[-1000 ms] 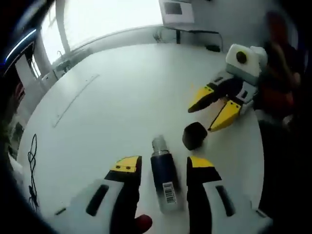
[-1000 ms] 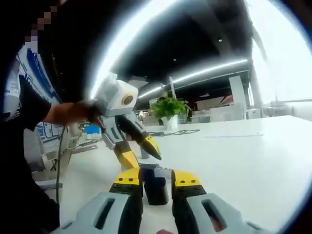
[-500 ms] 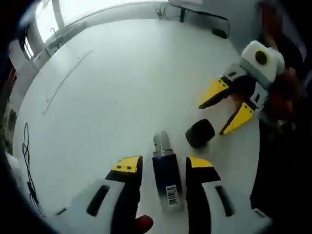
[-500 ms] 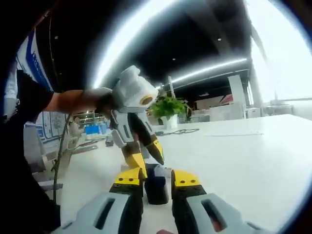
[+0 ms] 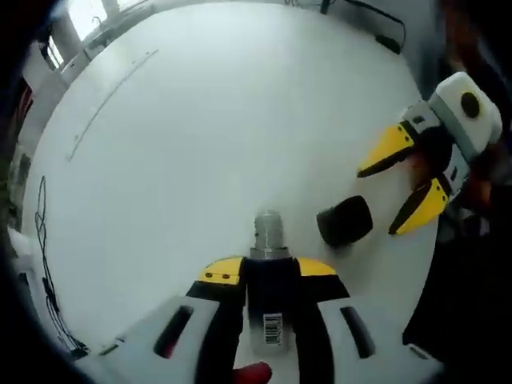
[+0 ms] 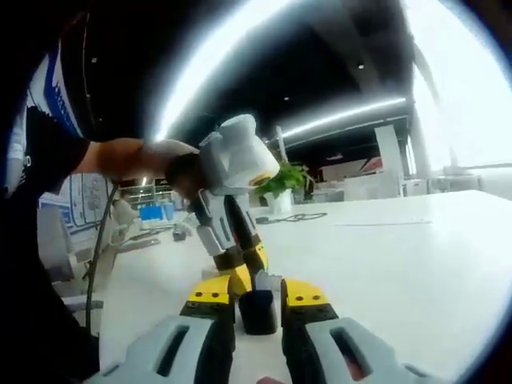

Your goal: Pick up cosmetic bottle twist off cap place on table pick up cap screw tight cap place on table

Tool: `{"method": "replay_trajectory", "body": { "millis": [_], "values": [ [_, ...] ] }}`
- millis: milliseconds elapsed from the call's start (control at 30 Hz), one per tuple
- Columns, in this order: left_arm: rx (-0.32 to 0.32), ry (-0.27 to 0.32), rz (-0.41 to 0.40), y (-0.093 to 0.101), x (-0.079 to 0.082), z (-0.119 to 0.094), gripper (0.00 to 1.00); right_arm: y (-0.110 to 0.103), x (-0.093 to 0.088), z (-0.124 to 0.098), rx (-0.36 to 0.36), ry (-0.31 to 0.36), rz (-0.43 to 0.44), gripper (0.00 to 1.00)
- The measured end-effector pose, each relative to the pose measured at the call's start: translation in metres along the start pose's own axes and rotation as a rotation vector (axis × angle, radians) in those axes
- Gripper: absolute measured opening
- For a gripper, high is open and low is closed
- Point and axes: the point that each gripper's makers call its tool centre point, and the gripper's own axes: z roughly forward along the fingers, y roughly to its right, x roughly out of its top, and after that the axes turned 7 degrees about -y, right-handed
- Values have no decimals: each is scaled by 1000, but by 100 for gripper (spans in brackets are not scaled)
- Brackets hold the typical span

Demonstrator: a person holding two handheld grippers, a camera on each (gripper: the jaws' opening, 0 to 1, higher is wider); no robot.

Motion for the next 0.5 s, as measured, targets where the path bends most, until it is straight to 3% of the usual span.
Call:
{"method": "replay_trajectory", "body": {
  "millis": [333, 500],
  "values": [
    [22, 44, 80, 4, 0, -2, 11, 1, 0, 0, -5, -1, -1, 15],
    [23, 111, 93, 6, 4, -8, 11, 1, 0, 0, -8, -1, 3, 15]
  ]
}}
